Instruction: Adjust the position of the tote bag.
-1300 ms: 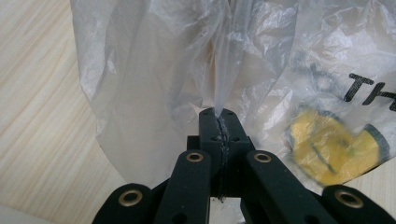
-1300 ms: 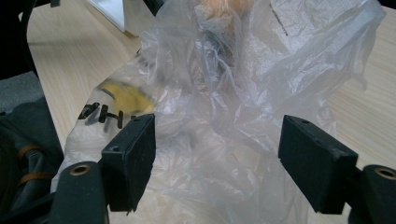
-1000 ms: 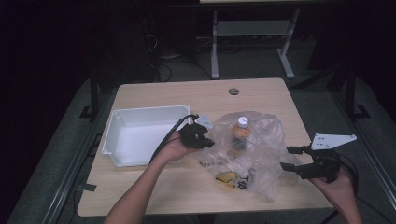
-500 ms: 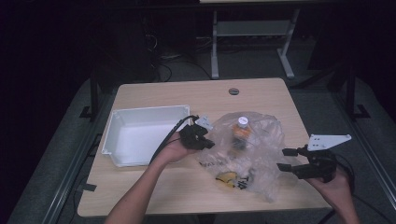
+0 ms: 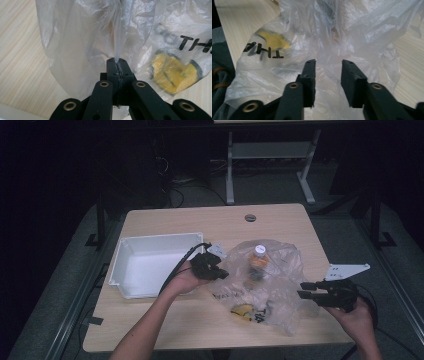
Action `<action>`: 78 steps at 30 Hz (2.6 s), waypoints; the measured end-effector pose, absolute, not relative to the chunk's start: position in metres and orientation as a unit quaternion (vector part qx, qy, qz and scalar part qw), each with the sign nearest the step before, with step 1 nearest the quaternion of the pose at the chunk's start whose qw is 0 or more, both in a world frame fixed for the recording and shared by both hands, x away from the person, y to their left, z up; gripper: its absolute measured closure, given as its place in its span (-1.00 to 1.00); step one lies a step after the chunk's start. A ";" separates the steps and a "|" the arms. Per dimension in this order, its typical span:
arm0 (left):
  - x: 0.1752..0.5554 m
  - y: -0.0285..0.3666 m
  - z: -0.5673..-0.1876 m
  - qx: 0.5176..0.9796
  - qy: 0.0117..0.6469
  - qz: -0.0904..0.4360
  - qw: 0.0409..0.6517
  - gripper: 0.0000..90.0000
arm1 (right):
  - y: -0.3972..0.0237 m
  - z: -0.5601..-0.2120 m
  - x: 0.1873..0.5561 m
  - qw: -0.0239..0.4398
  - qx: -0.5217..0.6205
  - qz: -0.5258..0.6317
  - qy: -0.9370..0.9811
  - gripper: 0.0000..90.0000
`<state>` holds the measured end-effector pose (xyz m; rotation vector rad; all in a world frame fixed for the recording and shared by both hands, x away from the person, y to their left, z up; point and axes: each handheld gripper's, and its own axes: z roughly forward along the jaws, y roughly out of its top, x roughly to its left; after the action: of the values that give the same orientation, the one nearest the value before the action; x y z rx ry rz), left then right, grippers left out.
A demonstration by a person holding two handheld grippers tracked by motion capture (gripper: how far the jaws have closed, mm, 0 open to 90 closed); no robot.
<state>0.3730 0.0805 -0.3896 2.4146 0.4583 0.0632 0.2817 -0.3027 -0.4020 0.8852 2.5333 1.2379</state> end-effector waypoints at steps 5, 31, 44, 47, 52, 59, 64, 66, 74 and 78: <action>0.373 0.081 -0.388 0.926 0.175 0.027 0.334 1.00 | -0.304 -0.404 0.284 0.093 0.300 0.416 0.853 0.66; 0.372 0.085 -0.324 0.906 0.156 0.030 0.392 0.27 | -0.302 -0.402 0.282 0.086 0.288 0.426 0.853 0.99; 0.393 0.041 -0.324 0.919 0.146 0.047 0.364 -0.02 | -0.301 -0.398 0.278 0.091 0.282 0.434 0.851 0.99; 0.396 0.035 -0.330 0.925 0.139 0.048 0.351 0.12 | -0.303 -0.398 0.277 0.090 0.282 0.436 0.849 0.99; 0.398 0.029 -0.335 0.933 0.130 0.058 0.329 0.73 | -0.305 -0.394 0.274 0.098 0.279 0.442 0.847 0.99; 0.399 0.038 -0.339 0.933 0.142 0.068 0.325 0.98 | -0.313 -0.388 0.268 0.110 0.282 0.456 0.837 0.99; 0.397 0.047 -0.346 0.931 0.155 0.068 0.324 0.99 | -0.320 -0.386 0.265 0.116 0.291 0.465 0.828 0.86; 0.396 0.051 -0.349 0.931 0.159 0.066 0.320 0.99 | -0.323 -0.385 0.264 0.120 0.295 0.467 0.825 0.77; 0.398 0.061 -0.365 0.933 0.181 0.059 0.305 0.99 | -0.328 -0.388 0.267 0.130 0.321 0.460 0.818 0.29; 0.400 0.064 -0.369 0.934 0.184 0.056 0.300 0.99 | -0.327 -0.390 0.270 0.130 0.330 0.459 0.814 0.16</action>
<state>0.3997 0.0641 -0.3686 2.4792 0.4888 0.1492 0.2704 -0.3266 -0.3899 0.9595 2.3661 1.3332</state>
